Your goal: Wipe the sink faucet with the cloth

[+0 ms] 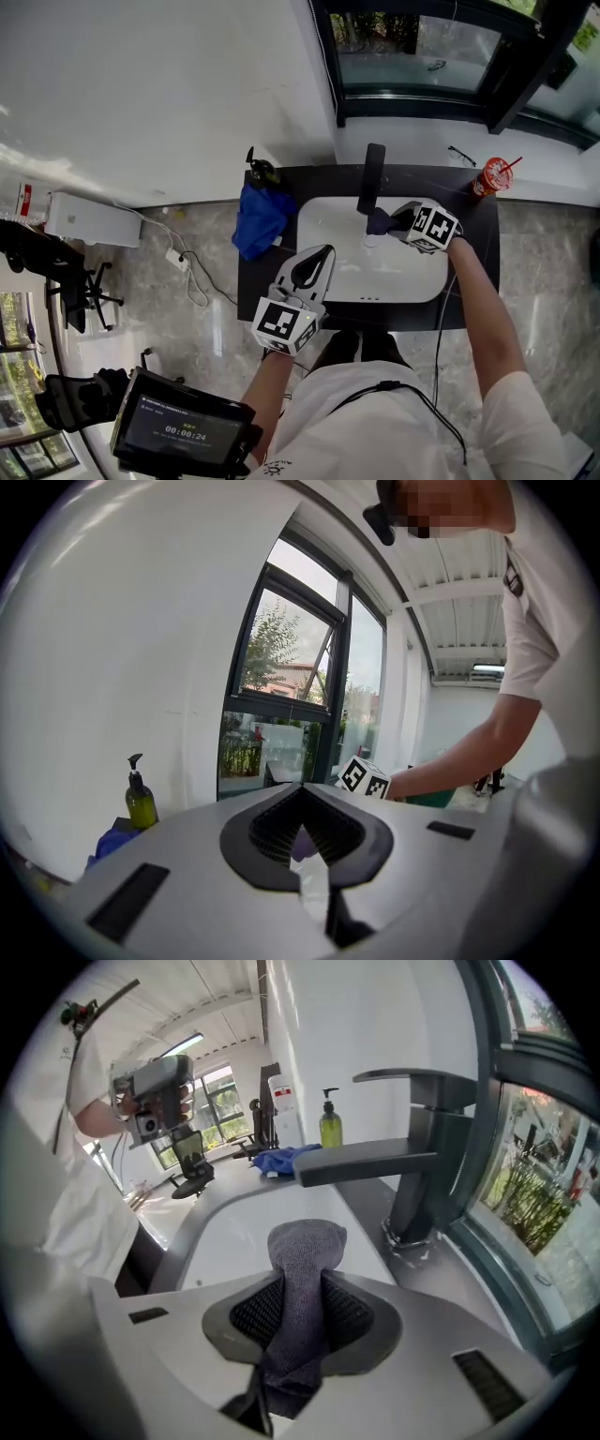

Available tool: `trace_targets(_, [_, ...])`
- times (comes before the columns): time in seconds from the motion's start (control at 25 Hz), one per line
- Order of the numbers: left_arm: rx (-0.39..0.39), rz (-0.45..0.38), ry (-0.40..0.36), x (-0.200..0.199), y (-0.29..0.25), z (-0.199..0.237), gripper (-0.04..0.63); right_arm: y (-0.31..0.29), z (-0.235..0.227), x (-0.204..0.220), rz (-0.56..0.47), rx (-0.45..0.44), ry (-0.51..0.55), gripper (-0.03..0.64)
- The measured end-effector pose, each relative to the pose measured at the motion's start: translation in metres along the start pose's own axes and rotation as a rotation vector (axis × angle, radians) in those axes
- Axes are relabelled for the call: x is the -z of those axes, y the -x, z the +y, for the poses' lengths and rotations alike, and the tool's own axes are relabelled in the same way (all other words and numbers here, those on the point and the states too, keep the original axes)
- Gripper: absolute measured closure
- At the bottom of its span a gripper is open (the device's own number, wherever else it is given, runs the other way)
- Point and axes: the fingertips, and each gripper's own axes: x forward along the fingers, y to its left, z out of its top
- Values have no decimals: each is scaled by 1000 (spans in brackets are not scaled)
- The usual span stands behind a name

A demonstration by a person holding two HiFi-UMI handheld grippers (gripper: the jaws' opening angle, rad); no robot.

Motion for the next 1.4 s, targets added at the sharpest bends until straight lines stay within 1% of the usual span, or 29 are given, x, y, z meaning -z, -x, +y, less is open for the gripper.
trace_targets(0.12, [-9, 1, 1, 1, 3, 1, 595, 4, -29, -9, -9, 112, 16, 514])
trace_targets(0.2, [-17, 3, 3, 2, 5, 3, 595, 7, -45, -20, -29, 163, 18, 512])
trace_targets(0.44, [-32, 3, 8, 3, 8, 5, 595, 9, -79, -35, -20, 248, 4, 514])
trace_targets(0.56, [-38, 4, 9, 5, 10, 6, 595, 13, -90, -40, -44, 301, -8, 513])
trace_targets(0.64, [-40, 6, 12, 7, 12, 7, 595, 19, -88, -47, -66, 327, 19, 514])
trace_targets(0.72, [-40, 11, 14, 9, 13, 8, 595, 23, -81, -54, -63, 352, 94, 513])
trace_targets(0.8, [-39, 12, 17, 10, 13, 7, 595, 25, -71, -57, -56, 347, 165, 512])
trace_targets(0.96, [-25, 5, 14, 8, 10, 3, 595, 23, -47, -57, -66, 295, 215, 514])
trace_targets(1.12, [-15, 2, 9, 7, 9, 1, 595, 20, -24, -55, -85, 246, 229, 514])
trace_targets(1.32, [-9, 3, 8, 7, 10, 0, 595, 14, 13, -48, -110, 134, 216, 514])
trace_targets(1.4, [-7, 0, 8, 6, 9, 0, 595, 10, 22, -43, -98, 101, 212, 514])
